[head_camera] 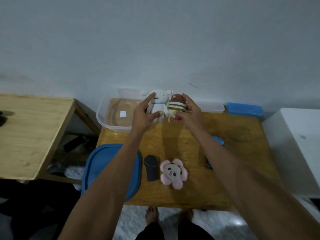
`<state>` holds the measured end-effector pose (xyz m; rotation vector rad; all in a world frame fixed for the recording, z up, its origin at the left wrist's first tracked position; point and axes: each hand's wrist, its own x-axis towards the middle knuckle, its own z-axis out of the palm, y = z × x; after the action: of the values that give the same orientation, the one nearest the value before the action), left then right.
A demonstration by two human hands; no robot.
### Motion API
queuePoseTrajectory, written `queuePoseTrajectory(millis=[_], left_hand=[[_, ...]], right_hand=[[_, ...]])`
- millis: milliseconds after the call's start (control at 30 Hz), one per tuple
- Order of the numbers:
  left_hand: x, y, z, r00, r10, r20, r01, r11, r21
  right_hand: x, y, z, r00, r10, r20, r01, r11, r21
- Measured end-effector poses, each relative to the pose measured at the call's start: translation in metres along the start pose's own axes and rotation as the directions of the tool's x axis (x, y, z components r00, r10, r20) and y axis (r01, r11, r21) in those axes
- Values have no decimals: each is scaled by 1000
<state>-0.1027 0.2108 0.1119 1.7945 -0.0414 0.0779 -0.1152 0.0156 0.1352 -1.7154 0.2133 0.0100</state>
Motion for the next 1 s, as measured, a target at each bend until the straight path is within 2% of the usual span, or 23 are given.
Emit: queuePoseTrajectory(millis=[133, 267, 400, 467, 567, 700, 1000], left_hand=[[19, 3, -54, 998, -17, -53, 18, 1000, 11], [36, -24, -108, 991, -88, -99, 90, 996, 7], [56, -58, -140, 972, -197, -126, 195, 980, -25], [68, -75, -146, 961, -254, -111, 249, 967, -54], [80, -97, -147, 944, -315, -101, 308, 948, -83], [91, -116, -140, 934, -344, -98, 335, 937, -100], [95, -125, -132, 891, -427, -153, 404, 901, -160]], right_hand=[[17, -19, 48, 998, -21, 65, 18, 998, 55], [36, -20, 110, 993, 9, 119, -18, 997, 70], [58, -4, 165, 989, 106, 101, -115, 989, 97], [68, 7, 187, 985, 149, 82, -157, 982, 102], [80, 22, 211, 987, 158, 25, -158, 987, 5], [99, 34, 225, 981, 181, -64, -186, 980, -73], [114, 51, 237, 973, 229, -39, -233, 955, -186]])
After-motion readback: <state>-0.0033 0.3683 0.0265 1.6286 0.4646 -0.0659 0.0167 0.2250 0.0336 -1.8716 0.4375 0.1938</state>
